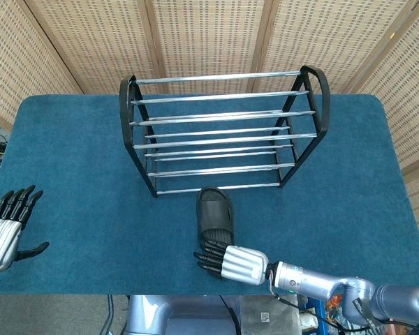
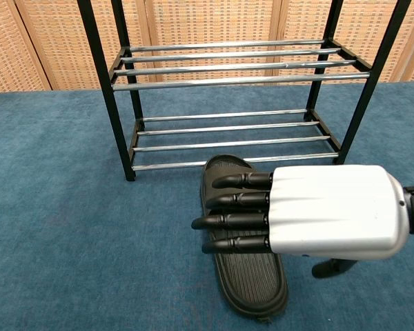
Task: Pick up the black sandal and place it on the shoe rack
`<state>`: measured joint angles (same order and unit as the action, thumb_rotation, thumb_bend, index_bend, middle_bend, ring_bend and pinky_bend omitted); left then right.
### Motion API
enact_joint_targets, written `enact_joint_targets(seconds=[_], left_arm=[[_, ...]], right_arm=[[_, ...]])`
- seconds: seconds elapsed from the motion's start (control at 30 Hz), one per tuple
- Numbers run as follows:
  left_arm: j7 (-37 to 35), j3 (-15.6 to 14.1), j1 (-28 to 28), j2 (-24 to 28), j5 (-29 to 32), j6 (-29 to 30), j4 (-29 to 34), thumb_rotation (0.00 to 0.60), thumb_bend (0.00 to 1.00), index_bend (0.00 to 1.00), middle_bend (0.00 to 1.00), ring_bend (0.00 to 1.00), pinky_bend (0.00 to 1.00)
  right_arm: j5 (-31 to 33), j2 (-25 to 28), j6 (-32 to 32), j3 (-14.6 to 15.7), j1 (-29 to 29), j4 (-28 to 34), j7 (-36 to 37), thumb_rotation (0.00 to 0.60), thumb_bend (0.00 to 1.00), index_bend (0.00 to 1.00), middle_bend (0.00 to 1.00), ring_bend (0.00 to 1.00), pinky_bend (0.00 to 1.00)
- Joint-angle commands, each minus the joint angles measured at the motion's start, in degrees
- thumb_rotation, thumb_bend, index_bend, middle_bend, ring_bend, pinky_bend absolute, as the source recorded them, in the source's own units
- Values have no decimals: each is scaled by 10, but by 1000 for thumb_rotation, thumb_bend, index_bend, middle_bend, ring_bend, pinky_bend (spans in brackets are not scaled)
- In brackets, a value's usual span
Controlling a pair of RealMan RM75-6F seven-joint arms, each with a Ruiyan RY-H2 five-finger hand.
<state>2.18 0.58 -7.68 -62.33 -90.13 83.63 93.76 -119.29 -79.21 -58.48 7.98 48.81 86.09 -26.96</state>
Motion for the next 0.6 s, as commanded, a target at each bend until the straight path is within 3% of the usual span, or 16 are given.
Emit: enact_joint_targets(seconds=[0.03, 0.27, 0.6], left_arm=[[0, 0, 0, 0, 1, -1, 0, 600, 129, 0, 0, 0, 0], [-2, 3, -4, 0, 9, -8, -2, 600, 129, 0, 0, 0, 0], [1, 4, -8, -2, 16, -17, -4, 600, 128, 0, 0, 0, 0]], right_arm=[[-44, -16, -17, 5, 24, -58, -4, 600, 0, 0, 0, 0, 0], [-34, -37, 15, 5, 38, -93, 10, 600, 0, 0, 0, 0, 0], [-19, -50, 71, 1, 60, -77, 1, 600, 0, 0, 0, 0, 0]])
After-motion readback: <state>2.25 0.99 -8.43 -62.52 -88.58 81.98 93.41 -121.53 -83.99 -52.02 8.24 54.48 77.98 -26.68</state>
